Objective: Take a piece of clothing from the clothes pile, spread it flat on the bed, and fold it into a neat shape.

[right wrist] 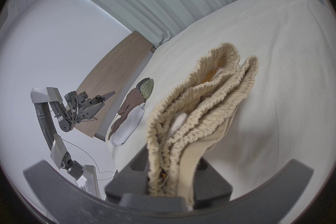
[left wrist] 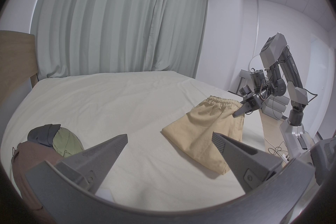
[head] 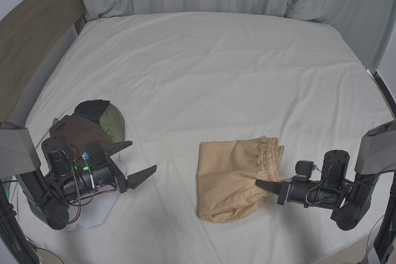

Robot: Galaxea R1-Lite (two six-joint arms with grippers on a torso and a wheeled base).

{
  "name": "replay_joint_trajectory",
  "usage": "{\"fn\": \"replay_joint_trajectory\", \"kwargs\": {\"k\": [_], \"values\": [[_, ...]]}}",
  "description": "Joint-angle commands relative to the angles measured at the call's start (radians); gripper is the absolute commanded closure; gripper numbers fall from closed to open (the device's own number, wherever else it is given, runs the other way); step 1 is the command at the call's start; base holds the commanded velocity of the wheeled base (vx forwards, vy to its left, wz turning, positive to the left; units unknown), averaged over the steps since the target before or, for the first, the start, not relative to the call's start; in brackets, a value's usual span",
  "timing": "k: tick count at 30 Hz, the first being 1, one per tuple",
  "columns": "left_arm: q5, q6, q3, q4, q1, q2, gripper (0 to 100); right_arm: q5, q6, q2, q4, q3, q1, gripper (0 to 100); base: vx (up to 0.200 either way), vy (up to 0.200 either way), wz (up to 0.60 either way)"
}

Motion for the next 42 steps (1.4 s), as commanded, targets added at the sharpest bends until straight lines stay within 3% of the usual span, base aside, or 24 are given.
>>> {"fn": "replay_joint_trajectory", "kwargs": {"k": [1, 31, 42], "values": [[-0.002, 0.0, 0.0, -0.001, 0.0, -0.008, 0, 0.001, 0.0, -0.015, -0.001, -0.003, 0.005, 100, 0.0, 0.0, 0.0], [-0.008, 0.0, 0.008, -0.001, 0.011, -0.038, 0, 0.043, 0.009, -0.086, -0.001, -0.066, 0.009, 100, 0.0, 0.0, 0.0], [-0.008, 0.0, 0.012, -0.001, 0.012, -0.037, 0, 0.063, 0.055, -0.117, 0.013, -0.197, 0.031, 100, 0.0, 0.0, 0.0]]}}
